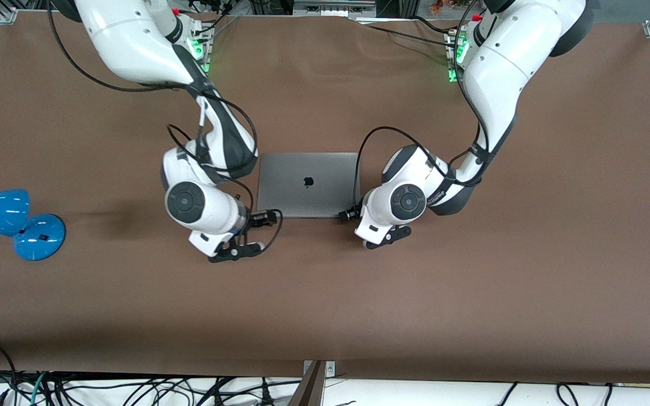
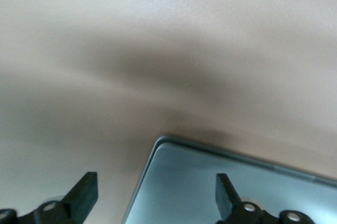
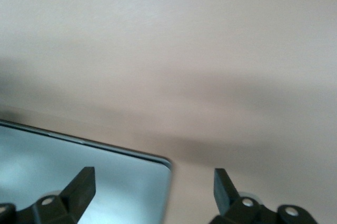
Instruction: Close laptop with both arms from behind
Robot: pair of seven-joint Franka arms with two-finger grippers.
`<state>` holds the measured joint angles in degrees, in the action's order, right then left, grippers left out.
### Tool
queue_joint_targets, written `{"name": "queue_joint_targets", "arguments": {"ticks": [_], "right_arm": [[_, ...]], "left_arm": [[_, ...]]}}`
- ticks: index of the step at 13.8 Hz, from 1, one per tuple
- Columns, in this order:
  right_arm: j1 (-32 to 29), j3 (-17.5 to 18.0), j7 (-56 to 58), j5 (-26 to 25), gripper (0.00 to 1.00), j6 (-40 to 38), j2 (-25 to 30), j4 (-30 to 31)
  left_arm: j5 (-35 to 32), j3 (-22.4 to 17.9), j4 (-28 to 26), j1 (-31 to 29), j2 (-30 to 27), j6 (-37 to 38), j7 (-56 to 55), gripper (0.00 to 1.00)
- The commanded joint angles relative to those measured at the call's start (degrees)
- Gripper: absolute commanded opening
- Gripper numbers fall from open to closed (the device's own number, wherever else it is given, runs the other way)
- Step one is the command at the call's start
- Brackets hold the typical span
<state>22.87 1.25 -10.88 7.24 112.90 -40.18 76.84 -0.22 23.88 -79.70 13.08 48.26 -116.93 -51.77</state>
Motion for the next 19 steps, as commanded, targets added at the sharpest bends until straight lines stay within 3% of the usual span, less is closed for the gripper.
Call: {"name": "queue_joint_targets", "arguments": {"ticks": [1, 5, 6, 8, 13, 16, 19], "right_arm": [[-4.0, -0.1, 0.5, -1.0, 1.00, -7.1, 7.2, 1.9], [-10.5, -0.1, 1.0, -1.1, 1.00, -10.7, 15.7, 6.2], [-12.2, -0.1, 0.9, -1.0, 1.00, -12.1, 17.1, 6.4], [-15.5, -0.1, 0.8, -1.3, 1.00, -14.9, 18.8, 6.3], [-19.7, -0.2, 0.5, -4.5, 1.00, -19.2, 22.6, 6.4], [-21.9, -0.2, 0.5, -5.0, 1.00, -21.7, 25.5, 6.7], [-23.1, -0.2, 0.5, -5.0, 1.00, -24.9, 28.6, 7.4]], "left_arm": [[-2.2, 0.3, -1.5, -0.8, -6.5, 6.4, 2.1, 1.00], [-1.2, 0.9, -2.7, -3.4, -13.7, 13.1, 7.4, 1.00], [-1.2, 0.9, -5.1, -4.9, -17.2, 13.9, 9.6, 1.00], [-1.2, 1.0, -8.0, -7.8, -22.7, 15.9, 13.6, 1.00], [-1.9, 1.0, -7.9, -17.2, -30.7, 26.9, 24.0, 1.00], [-2.0, -4.0, -8.9, -15.6, -36.0, 31.1, 30.3, 1.00], [-2.0, -7.7, -14.6, -14.8, -42.8, 30.7, 37.3, 1.00]]}}
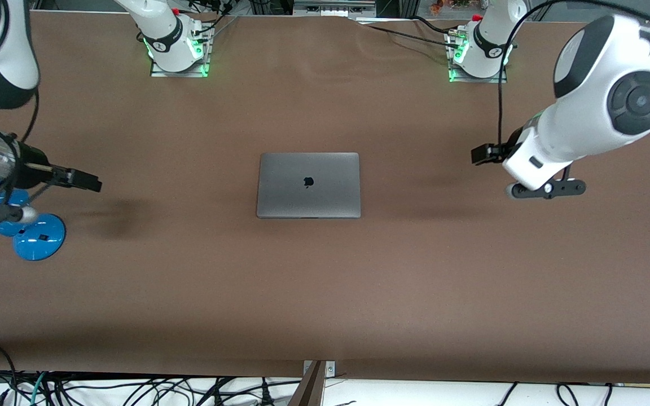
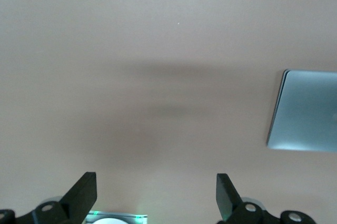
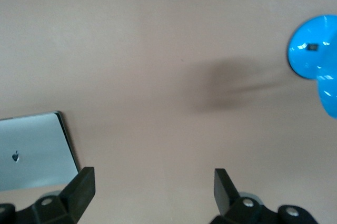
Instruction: Close laptop with both arms from behind
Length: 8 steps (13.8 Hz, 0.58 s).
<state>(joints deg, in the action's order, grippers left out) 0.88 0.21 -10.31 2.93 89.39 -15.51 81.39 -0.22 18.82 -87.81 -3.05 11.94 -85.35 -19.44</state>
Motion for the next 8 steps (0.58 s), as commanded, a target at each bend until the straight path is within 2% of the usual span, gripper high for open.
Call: {"name": "queue_joint_targets", "arguments": {"ticks": [1, 4, 5, 8], "right_arm": [[-1.2, 0.8, -0.1, -0.7, 1.00, -2.5, 4.7, 3.2], [-1.4, 0.8, -0.1, -0.7, 1.00, -3.8, 8.3, 7.0], [-1.3, 1.1, 0.0, -0.7, 1.00, -4.1, 8.9, 7.5], [-1.3, 1.3, -0.3, -0.8, 1.00, -2.2, 11.4, 8.9]], "left_arm": [[-1.8, -4.8, -7.9, 1.5, -8.3, -1.3, 7.6, 1.00], [-1.2, -15.2, -10.7, 6.5, -12.3, -2.7, 15.6, 1.00], [-1.2, -16.9, -10.6, 7.2, -13.2, -2.5, 17.7, 1.00], [-2.0, -17.6, -9.6, 7.2, -13.3, -2.5, 18.8, 1.00]]}}
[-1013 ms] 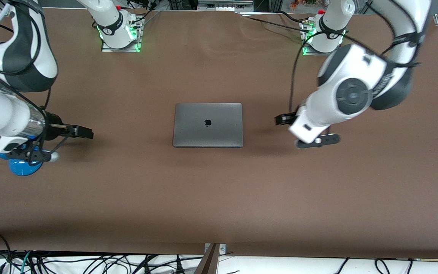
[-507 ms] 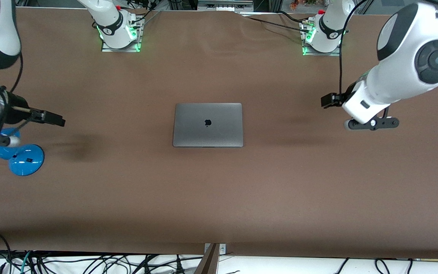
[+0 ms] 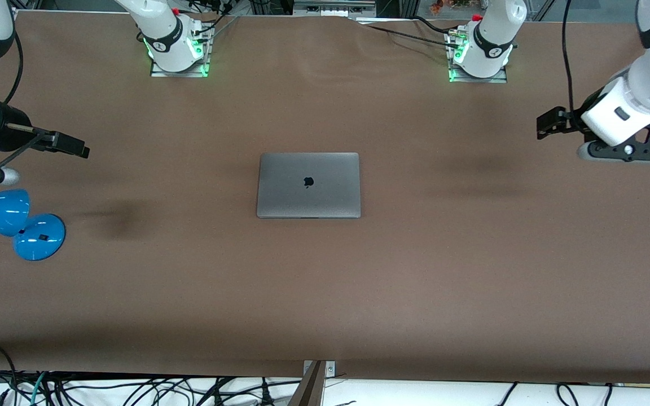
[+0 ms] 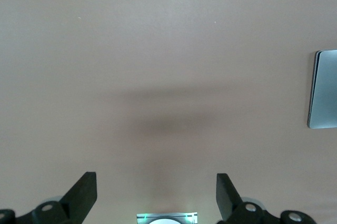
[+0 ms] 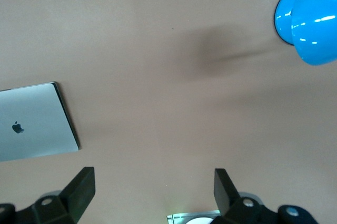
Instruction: Close laptop with both arms from behind
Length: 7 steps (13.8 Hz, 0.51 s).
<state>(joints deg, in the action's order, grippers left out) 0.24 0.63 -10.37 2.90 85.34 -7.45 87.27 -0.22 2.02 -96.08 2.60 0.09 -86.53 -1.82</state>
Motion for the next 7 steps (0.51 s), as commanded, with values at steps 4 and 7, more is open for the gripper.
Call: {"name": "queue_joint_targets", "arguments": {"ticks": [4, 7], "right_arm": [[-0.7, 0.9, -0.1, -4.3, 1.00, 10.5, 3.3, 4.3], [-0.8, 0.9, 1.5, -4.7, 1.00, 10.5, 3.8, 4.5]], "left_arm": [[-2.1, -0.6, 0.3, 0.7, -0.9, -1.3, 0.1, 1.00], [-1.9, -0.7, 0.5, 0.7, -0.4, -2.0, 0.1, 1.00]]}}
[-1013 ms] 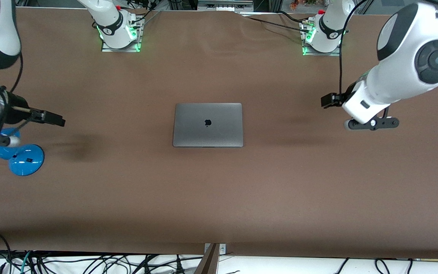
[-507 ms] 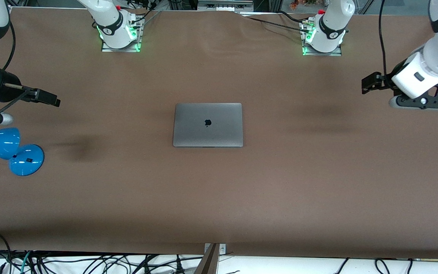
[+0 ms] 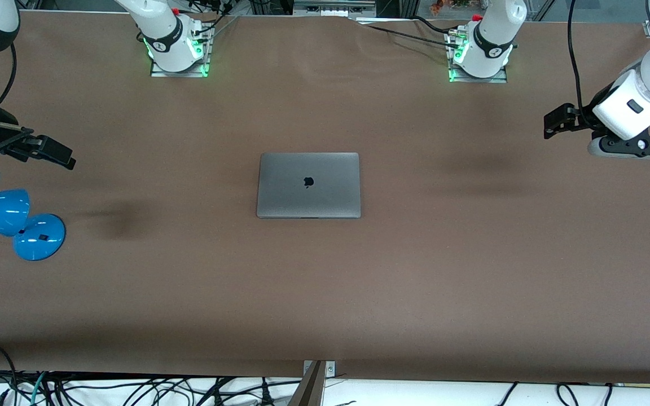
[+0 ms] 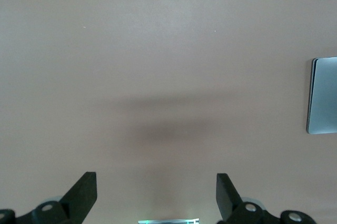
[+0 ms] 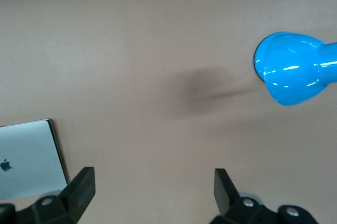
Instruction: Close laptop with both arms from behind
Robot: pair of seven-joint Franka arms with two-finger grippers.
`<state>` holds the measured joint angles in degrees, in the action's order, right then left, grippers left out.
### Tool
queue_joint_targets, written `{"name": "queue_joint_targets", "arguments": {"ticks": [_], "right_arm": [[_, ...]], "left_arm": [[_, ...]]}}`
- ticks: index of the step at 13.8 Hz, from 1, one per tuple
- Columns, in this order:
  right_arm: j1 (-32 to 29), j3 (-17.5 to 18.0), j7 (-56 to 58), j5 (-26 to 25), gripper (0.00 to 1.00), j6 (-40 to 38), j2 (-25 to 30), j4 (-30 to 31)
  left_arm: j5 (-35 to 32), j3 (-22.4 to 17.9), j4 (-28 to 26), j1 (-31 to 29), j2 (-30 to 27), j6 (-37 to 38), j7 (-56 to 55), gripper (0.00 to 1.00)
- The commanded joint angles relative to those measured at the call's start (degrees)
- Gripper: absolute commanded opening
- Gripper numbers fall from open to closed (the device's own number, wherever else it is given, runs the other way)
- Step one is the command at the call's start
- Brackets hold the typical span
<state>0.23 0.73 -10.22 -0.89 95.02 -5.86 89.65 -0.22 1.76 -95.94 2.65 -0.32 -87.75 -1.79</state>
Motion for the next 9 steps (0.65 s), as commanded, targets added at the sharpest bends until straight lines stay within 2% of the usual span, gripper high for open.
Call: {"name": "queue_joint_targets", "arguments": {"ticks": [1, 9], "right_arm": [[-0.8, 0.9, 2.1, -1.0, 1.00, 0.7, 2.5, 2.1], [-0.8, 1.0, 3.4, -0.4, 1.00, 0.2, 3.1, 2.3]], "left_arm": [[-1.9, -0.5, 0.4, 0.6, 0.3, -0.9, 0.1, 1.00], [-2.0, -0.4, 2.3, 0.5, 1.0, -0.6, 0.0, 1.00]]}}
